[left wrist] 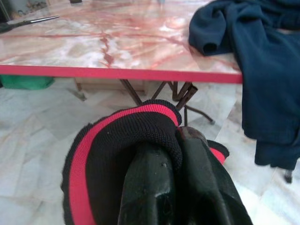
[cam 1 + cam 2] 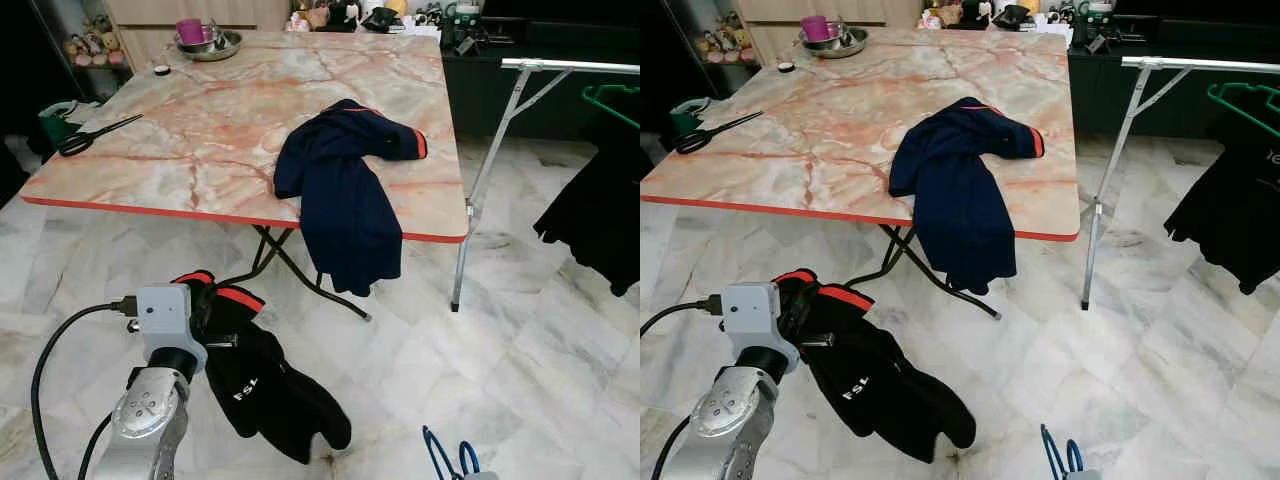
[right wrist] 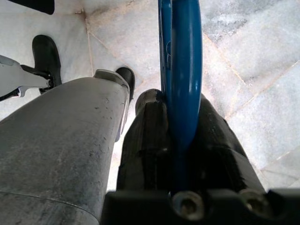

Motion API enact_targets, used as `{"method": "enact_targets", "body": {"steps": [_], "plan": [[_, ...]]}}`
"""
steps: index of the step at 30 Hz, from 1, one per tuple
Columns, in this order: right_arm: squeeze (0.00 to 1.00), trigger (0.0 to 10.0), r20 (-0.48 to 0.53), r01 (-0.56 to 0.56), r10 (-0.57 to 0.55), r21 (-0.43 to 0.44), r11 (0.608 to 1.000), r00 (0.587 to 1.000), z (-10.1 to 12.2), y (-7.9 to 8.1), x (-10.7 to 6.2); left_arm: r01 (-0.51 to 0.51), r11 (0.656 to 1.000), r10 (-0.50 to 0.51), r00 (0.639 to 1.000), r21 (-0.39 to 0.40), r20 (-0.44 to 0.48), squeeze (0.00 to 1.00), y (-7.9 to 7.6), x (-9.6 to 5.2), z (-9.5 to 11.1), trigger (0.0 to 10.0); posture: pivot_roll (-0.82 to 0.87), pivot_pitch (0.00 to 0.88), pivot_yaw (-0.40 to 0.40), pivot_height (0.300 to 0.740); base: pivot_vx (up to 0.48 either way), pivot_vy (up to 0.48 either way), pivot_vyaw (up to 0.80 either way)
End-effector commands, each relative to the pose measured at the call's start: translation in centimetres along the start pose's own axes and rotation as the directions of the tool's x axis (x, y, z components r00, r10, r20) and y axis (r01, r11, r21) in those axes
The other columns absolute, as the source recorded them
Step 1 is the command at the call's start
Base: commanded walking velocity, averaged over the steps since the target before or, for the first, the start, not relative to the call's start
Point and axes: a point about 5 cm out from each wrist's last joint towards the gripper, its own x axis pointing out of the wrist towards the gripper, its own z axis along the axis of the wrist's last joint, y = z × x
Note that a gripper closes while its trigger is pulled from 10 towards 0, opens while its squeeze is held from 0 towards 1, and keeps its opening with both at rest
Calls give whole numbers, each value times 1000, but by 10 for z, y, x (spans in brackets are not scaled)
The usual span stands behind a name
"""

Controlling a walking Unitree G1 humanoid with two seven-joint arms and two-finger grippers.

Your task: Hang hanger

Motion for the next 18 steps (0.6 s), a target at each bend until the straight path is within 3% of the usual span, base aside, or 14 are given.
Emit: {"method": "enact_targets", "body": {"steps": [1,6,8,15,18], "plan": [[0,10000,-25,-2,3,6,1000,1000,-9,1,-1,16,1000,-16,997,5,76,0,0,1,18,10000,36,184,28,740,0,0,0],[0,10000,-22,-11,11,4,1000,1000,-7,8,0,69,995,-82,975,73,205,0,-2,17,61,10000,33,154,38,740,0,0,0],[0,10000,-21,-12,12,5,1000,1000,-7,9,0,68,994,-85,972,86,221,0,3,19,67,10000,31,149,40,740,0,0,0],[0,10000,-23,-12,12,8,1000,1000,-8,11,0,102,984,-126,979,147,163,0,22,14,61,10000,30,123,51,740,0,0,0],[0,10000,-25,-12,12,8,1000,1000,-9,11,0,104,983,-126,981,150,147,0,26,11,60,10000,34,116,53,740,299,0,0]]}}
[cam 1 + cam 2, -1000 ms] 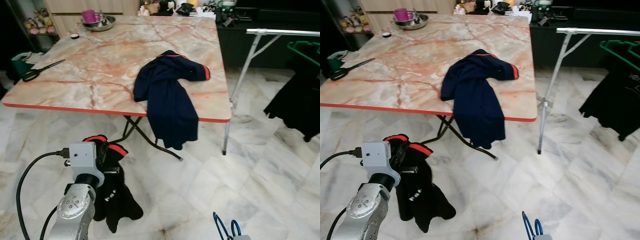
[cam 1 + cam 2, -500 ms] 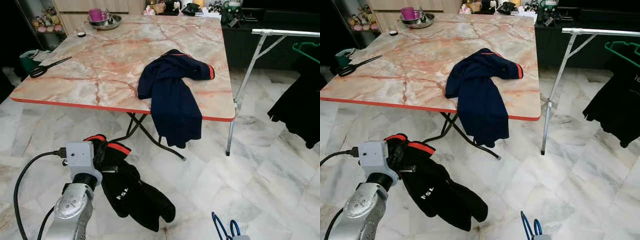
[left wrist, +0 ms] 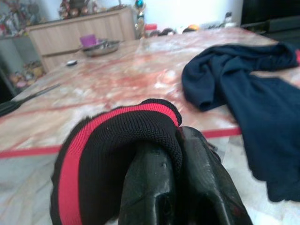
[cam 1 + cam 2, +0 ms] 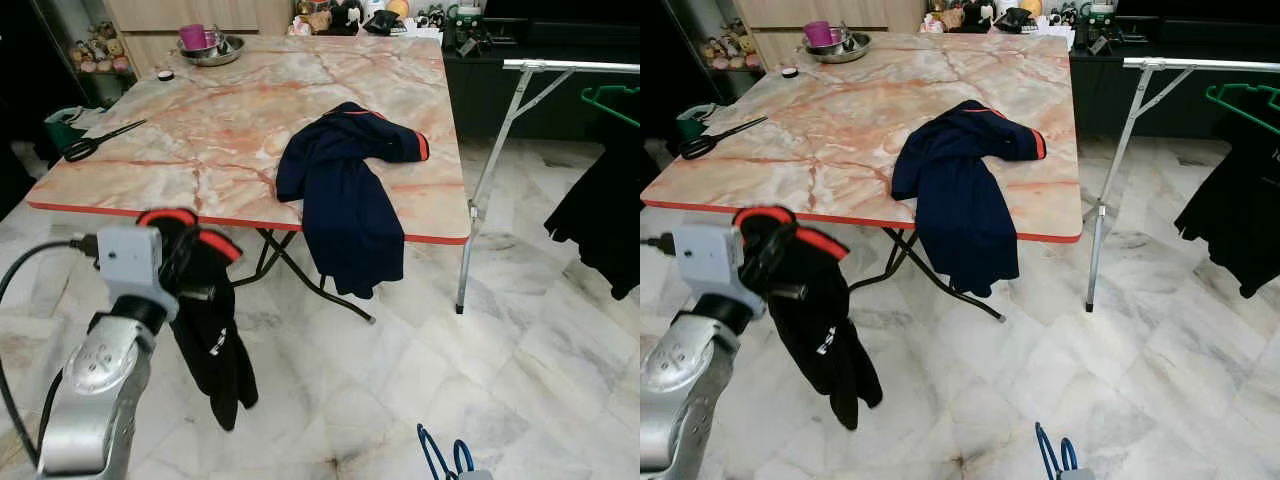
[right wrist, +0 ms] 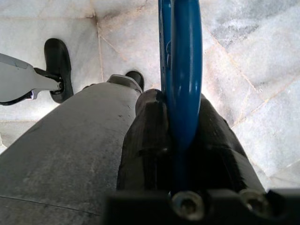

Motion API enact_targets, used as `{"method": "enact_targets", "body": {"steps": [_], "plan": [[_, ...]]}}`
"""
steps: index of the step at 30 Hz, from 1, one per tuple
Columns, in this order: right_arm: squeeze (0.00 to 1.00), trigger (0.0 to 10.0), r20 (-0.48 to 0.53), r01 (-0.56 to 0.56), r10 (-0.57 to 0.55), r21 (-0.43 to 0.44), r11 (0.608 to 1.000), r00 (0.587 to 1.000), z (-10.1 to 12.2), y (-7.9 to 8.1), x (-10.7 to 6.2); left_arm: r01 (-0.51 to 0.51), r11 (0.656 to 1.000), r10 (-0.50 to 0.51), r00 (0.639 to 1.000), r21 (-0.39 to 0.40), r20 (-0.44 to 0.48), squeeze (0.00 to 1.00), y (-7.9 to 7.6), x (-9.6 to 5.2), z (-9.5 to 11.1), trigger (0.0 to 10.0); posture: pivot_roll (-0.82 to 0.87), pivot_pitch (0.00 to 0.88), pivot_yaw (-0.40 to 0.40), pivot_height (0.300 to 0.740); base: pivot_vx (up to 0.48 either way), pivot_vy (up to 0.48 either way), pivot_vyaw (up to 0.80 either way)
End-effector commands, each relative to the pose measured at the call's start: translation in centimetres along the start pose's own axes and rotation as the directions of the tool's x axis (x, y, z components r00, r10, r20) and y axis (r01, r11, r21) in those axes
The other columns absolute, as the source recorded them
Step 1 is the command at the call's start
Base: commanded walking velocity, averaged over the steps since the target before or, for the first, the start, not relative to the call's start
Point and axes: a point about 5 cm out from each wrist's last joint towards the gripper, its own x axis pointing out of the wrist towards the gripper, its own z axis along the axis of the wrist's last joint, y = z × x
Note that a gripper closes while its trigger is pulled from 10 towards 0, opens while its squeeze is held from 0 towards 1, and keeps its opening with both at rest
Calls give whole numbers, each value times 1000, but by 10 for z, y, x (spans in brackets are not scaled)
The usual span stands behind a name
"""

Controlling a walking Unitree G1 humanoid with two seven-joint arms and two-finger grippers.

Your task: Hang hanger

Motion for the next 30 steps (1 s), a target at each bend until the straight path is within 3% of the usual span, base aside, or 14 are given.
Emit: {"method": "enact_targets", "body": {"steps": [1,8,15,22,30], "plan": [[0,10000,-25,-2,2,8,1000,1000,-9,2,-1,-4,1000,3,1000,11,26,0,6,-2,8,10000,36,112,54,740,364,0,0],[0,10000,-20,-5,5,2,1000,1000,-8,4,-1,1,1000,0,999,-8,40,0,3,2,10,10000,35,97,56,740,438,0,0],[0,10000,-5,-2,2,11,1000,1000,-3,4,0,4,1000,-2,998,-17,60,0,0,14,15,10000,40,140,50,740,480,0,0],[0,10000,-3,26,-26,67,997,1000,-1,1,0,12,1000,-11,997,-14,76,0,-1,18,20,10000,46,162,47,740,480,0,0],[0,10000,6,22,-22,55,998,1000,2,1,1,50,998,-53,991,27,126,0,0,32,35,10000,43,171,45,740,480,0,-453]]}}
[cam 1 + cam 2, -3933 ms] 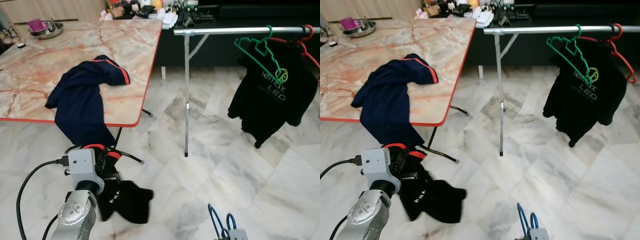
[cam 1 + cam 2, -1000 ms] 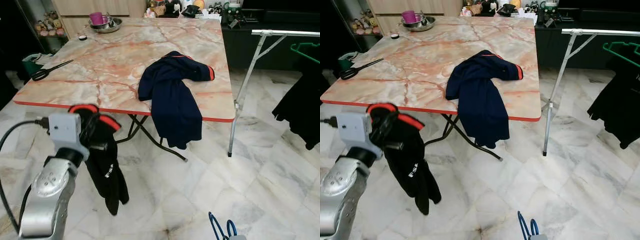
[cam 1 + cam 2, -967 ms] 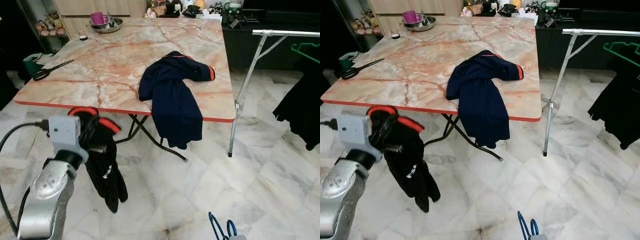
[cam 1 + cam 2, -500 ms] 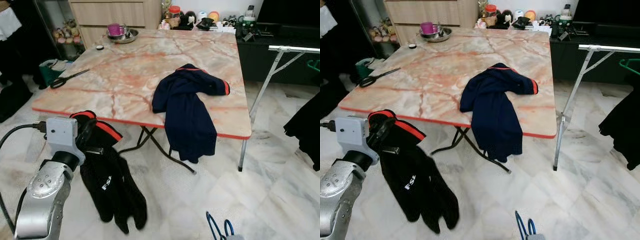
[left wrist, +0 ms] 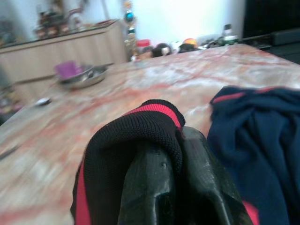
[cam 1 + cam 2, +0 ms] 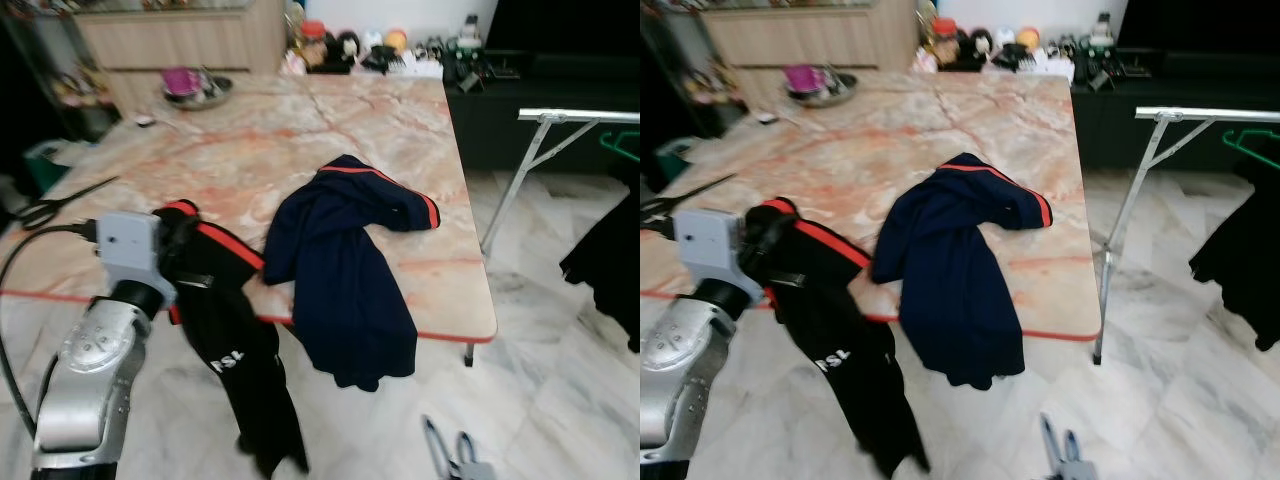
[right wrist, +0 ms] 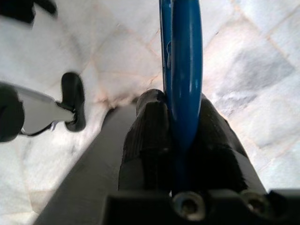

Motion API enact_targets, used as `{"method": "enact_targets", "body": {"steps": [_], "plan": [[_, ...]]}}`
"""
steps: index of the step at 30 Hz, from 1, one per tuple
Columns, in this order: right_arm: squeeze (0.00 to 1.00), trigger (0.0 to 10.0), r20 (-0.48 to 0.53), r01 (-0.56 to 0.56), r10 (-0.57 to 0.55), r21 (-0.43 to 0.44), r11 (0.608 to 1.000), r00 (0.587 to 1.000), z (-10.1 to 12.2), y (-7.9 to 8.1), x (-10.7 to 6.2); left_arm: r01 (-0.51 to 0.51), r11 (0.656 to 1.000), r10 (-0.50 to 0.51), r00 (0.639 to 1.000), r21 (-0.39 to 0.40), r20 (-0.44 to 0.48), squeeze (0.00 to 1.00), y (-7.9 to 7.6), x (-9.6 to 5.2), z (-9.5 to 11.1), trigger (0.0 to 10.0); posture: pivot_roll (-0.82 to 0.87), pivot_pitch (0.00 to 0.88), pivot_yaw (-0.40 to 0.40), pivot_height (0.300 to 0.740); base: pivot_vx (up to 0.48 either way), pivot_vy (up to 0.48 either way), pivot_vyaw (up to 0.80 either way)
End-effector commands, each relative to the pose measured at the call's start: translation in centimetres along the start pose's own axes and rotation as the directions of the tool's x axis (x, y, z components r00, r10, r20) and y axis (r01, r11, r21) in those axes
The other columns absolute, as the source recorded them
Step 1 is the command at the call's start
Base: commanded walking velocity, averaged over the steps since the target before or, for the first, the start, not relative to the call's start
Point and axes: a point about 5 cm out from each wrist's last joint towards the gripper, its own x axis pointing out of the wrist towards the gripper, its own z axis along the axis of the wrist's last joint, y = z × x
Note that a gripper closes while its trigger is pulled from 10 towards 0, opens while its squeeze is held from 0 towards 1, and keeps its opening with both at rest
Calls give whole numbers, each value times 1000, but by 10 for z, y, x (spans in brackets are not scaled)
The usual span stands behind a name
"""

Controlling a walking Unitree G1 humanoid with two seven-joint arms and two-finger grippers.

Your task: Hang hanger

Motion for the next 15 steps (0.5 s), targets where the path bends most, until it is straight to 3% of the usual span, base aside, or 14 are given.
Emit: {"method": "enact_targets", "body": {"steps": [1,3,4,5,6,10,11,15], "plan": [[0,10000,-28,21,-21,1,1000,999,-9,-9,-2,44,998,-48,995,43,91,0,-1,11,23,10000,43,171,45,740,480,0,0],[0,10000,-28,20,-20,-1,1000,999,-8,-9,-2,54,996,-63,990,72,126,0,3,21,35,10000,48,169,42,740,480,0,0],[0,10000,-31,20,-21,-5,1000,999,-8,-10,-2,57,995,-71,983,86,169,0,8,34,50,10000,51,168,44,740,480,0,0],[0,10000,-31,20,-21,-5,1000,999,-8,-10,-2,57,995,-71,983,86,169,0,8,34,50,10000,51,168,44,740,480,0,0],[0,10000,-35,21,-21,-9,1000,999,-8,-11,-2,74,992,-94,975,100,203,0,9,47,63,10000,52,165,44,740,480,0,0],[0,10000,-34,21,-22,-10,1000,999,-8,-11,-2,162,978,-191,950,134,246,0,-9,77,83,10000,40,158,47,740,480,0,0],[0,10000,-34,21,-22,-10,1000,999,-8,-11,-2,162,978,-191,950,134,246,0,-9,77,83,10000,40,158,47,740,480,0,0],[0,10000,-33,25,-25,-8,1000,999,-7,-13,-2,248,961,-272,927,121,259,0,-33,94,92,10000,36,159,45,740,480,0,0]]}}
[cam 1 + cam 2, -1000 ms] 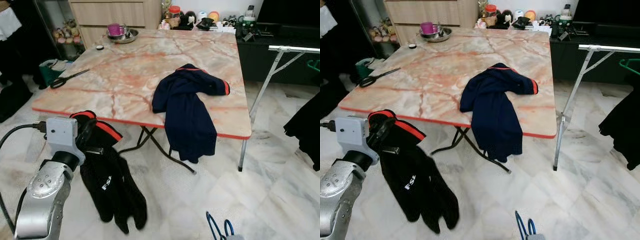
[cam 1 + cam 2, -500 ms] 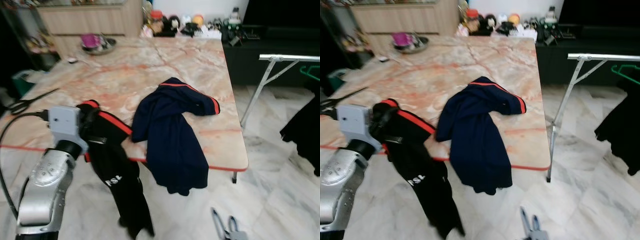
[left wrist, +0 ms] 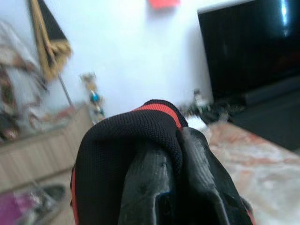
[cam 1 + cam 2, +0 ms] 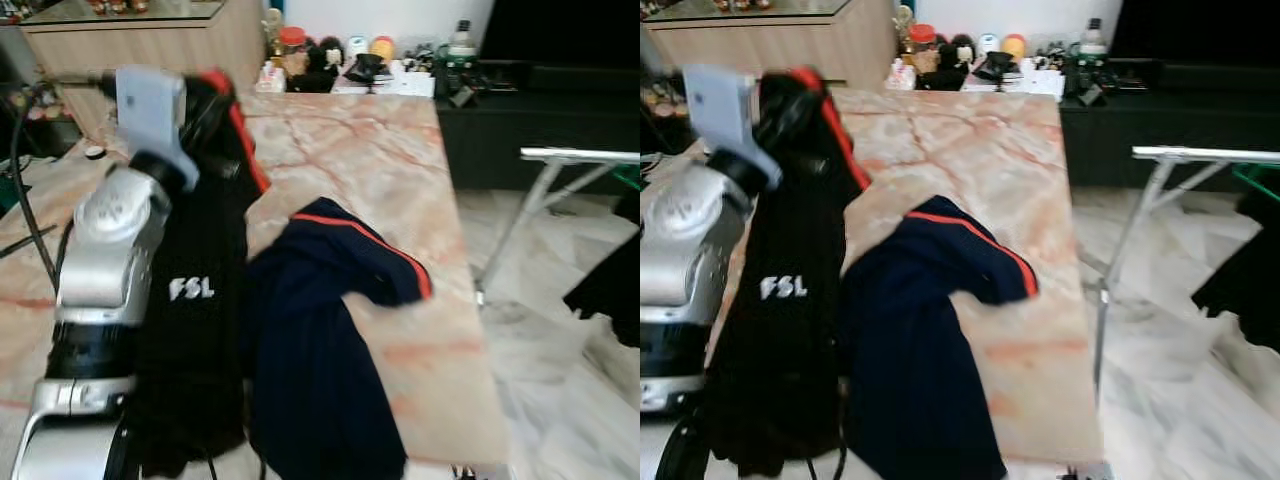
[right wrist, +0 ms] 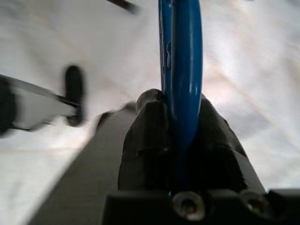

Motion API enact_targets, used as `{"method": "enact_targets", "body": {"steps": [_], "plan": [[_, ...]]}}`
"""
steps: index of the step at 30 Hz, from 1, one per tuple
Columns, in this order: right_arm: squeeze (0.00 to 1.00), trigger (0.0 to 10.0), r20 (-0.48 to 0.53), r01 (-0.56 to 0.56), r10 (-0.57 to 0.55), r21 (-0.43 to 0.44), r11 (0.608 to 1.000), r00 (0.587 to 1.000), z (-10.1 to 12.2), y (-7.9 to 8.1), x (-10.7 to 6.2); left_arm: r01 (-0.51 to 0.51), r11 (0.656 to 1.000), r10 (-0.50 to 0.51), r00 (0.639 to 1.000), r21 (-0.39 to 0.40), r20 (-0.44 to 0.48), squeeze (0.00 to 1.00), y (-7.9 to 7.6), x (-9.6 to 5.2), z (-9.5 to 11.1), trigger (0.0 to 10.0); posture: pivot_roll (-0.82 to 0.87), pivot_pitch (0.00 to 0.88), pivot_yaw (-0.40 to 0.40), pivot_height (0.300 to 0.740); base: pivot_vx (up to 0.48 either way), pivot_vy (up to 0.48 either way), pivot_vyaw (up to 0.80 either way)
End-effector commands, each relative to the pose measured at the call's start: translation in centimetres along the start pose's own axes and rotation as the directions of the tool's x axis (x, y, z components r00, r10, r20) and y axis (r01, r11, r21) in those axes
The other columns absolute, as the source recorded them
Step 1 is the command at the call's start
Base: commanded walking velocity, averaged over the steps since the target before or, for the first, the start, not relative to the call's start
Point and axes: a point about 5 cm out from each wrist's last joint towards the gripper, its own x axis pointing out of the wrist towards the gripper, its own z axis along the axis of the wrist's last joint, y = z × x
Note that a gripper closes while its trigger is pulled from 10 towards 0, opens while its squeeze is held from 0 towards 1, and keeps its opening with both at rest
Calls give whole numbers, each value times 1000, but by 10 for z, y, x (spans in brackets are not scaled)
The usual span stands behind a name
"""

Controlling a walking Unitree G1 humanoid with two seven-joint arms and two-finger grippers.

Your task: Hang hanger

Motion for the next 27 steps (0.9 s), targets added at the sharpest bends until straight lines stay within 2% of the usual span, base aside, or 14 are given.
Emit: {"method": "enact_targets", "body": {"steps": [1,3,5,6,8,9,11,12,13,14,15,22,23,27], "plan": [[0,10000,-36,27,-27,1,1000,999,-11,-11,-3,59,998,-60,997,23,40,0,-13,11,12,10000,36,159,45,740,480,0,0],[0,10000,-37,27,-27,0,1000,999,-11,-11,-3,78,997,-78,997,0,17,0,-17,15,8,10000,32,163,46,740,480,0,0],[0,10000,-40,27,-27,-1,1000,999,-12,-11,-3,147,989,-147,988,-18,-43,0,-29,8,-8,10000,31,165,45,740,0,0,0],[0,10000,-42,27,-27,-2,1000,999,-13,-11,-3,173,985,-174,982,-19,-72,0,-36,-2,-20,10000,34,170,44,740,0,0,0],[0,10000,-45,27,-27,-3,1000,999,-14,-11,-4,166,985,-170,981,-56,-87,0,-38,-10,-26,10000,35,177,43,740,0,0,0],[0,10000,-48,27,-27,-6,1000,998,-15,-11,-4,148,984,-159,981,-100,-114,0,-38,-21,-34,10000,38,182,43,740,0,0,0],[0,10000,-50,26,-27,-7,1000,998,-16,-12,-4,141,983,-156,978,-115,-135,0,-39,-28,-39,10000,42,186,43,740,0,0,0],[0,10000,-51,25,-26,-9,1000,998,-17,-12,-4,137,983,-156,973,-119,-167,86,-39,-34,-45,10000,45,189,43,740,0,0,0],[0,10000,-53,25,-25,-10,1000,998,-17,-12,-4,133,984,-155,968,-120,-196,278,-40,-40,-50,10000,45,190,43,740,0,0,0],[0,10000,-54,23,-24,-12,1000,998,-18,-12,-5,127,983,-155,962,-131,-227,1000,-40,-47,-56,10000,46,194,44,740,0,0,0],[0,10000,-56,22,-23,-14,1000,998,-19,-12,-5,126,982,-159,953,-138,-259,1000,-42,-55,-62,10000,45,196,44,740,0,0,0],[0,10000,-62,22,-23,-17,1000,998,-21,-12,-5,120,986,-153,923,-114,-352,1000,-44,-90,-71,10000,43,204,50,740,0,0,0],[0,10000,-64,24,-25,-17,1000,998,-22,-12,-6,110,987,-147,916,-118,-372,1000,-45,-100,-73,10000,43,206,50,740,0,0,0],[0,10000,-69,25,-26,-19,1000,997,-24,-13,-6,86,984,-142,910,-159,-389,1000,-49,-124,-70,10000,45,211,47,740,0,0,0]]}}
